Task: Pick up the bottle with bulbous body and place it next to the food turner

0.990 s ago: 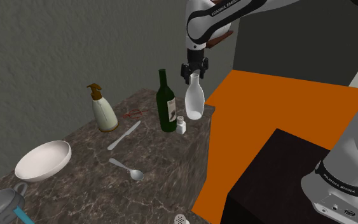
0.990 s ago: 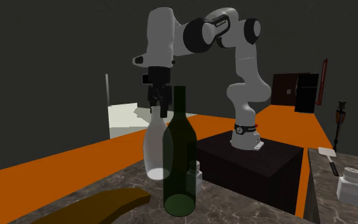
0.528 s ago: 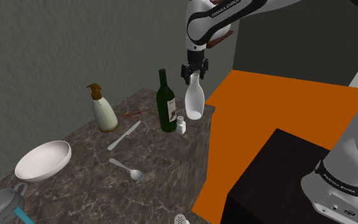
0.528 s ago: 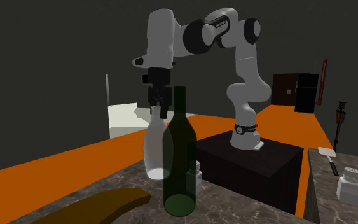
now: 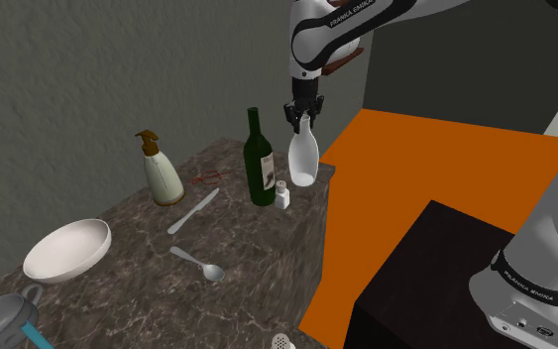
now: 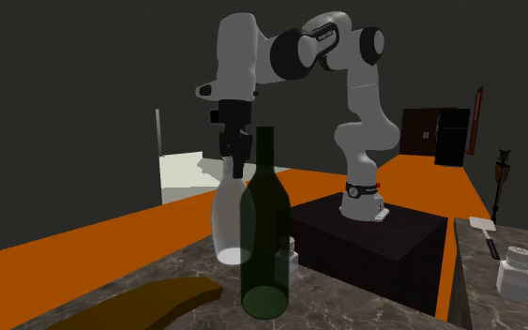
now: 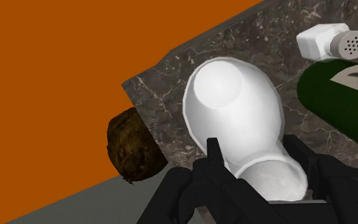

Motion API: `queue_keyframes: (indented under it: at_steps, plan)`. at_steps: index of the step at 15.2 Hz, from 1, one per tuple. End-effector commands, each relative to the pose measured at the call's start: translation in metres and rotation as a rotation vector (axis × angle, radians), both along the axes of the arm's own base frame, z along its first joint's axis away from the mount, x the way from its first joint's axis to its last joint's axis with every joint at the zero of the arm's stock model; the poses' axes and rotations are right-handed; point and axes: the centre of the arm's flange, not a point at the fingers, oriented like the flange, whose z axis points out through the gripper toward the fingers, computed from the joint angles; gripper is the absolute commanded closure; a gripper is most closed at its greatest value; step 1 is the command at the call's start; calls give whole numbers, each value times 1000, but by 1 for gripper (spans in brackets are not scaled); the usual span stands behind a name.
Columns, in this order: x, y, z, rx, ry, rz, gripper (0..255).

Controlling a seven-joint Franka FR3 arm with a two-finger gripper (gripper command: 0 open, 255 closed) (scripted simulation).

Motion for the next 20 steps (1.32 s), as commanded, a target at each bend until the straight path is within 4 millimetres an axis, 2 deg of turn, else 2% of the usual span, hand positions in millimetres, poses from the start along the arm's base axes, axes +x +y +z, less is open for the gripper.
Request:
queue_keyframes:
  at_steps: [1,2,18,20]
  plan:
    - [0,0,0,0,0,0,255]
    - [0,0,0,0,0,0,255]
    - [0,0,83,0,0,0,255]
    - [-20,16,90,0,0,0,255]
